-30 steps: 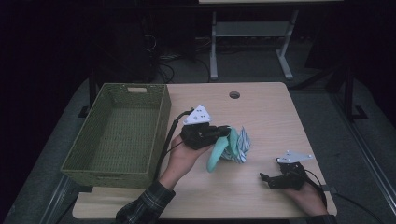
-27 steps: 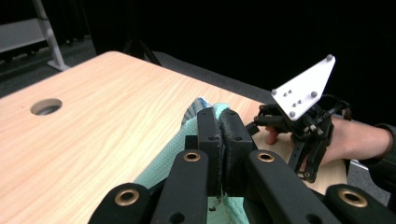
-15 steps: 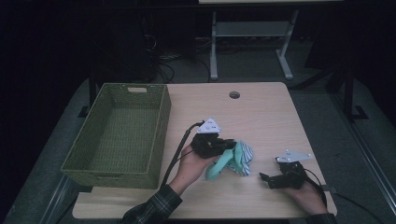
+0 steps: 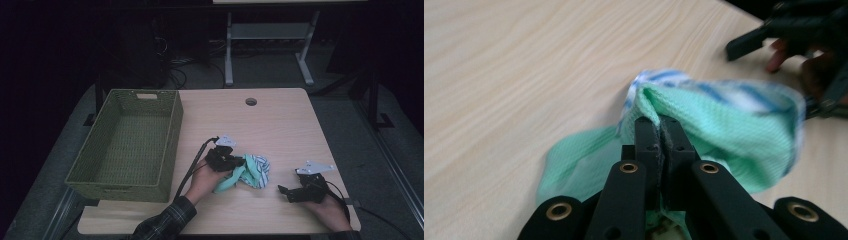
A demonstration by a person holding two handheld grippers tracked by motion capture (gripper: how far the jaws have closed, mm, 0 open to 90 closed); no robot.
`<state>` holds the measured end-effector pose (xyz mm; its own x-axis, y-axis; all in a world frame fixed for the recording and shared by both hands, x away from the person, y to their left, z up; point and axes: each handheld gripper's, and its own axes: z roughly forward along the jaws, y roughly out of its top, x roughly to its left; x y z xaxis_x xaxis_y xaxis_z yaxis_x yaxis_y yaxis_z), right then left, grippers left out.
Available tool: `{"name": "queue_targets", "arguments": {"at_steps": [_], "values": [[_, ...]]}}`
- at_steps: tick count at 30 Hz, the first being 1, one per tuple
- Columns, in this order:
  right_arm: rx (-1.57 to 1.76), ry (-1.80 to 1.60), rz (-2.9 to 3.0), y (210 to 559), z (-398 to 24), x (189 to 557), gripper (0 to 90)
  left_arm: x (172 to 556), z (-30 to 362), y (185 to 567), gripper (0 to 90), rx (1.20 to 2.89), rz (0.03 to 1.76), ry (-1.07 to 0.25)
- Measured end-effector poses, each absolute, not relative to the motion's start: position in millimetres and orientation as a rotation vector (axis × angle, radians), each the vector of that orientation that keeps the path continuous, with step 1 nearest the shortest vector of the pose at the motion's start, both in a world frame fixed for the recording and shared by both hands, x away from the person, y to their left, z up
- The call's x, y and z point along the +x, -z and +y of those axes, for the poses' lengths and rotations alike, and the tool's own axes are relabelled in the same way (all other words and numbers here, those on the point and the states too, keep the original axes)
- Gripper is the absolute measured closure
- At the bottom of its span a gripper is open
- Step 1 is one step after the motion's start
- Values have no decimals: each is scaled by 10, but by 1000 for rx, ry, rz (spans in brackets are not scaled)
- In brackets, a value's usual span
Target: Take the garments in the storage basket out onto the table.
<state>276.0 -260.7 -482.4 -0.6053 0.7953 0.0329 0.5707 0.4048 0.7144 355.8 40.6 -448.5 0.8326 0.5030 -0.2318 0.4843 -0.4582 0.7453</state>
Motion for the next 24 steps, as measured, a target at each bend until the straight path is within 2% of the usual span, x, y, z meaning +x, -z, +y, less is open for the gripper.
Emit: {"name": "queue_targets", "arguments": {"at_steps": [11, 12, 15, 17, 22, 24], "values": [[1184, -1013, 2354, 4824, -2609, 2760, 81, 3607, 426, 4649, 858, 2176, 739, -56], [1181, -1013, 2354, 4824, -2610, 2761, 81, 3597, 426, 4633, 831, 2178, 740, -68], [1181, -1013, 2354, 4824, -2610, 2761, 81, 3576, 453, 4544, 653, 2180, 725, -69], [1181, -1013, 2354, 4824, -2610, 2761, 81, 3561, 461, 4502, 566, 2170, 716, -72], [1187, -1012, 2353, 4823, -2607, 2759, 81, 3492, 529, 4286, 478, 2156, 671, -61], [1186, -1013, 2353, 4823, -2607, 2760, 81, 3450, 535, 4223, 473, 2136, 659, -66]]}}
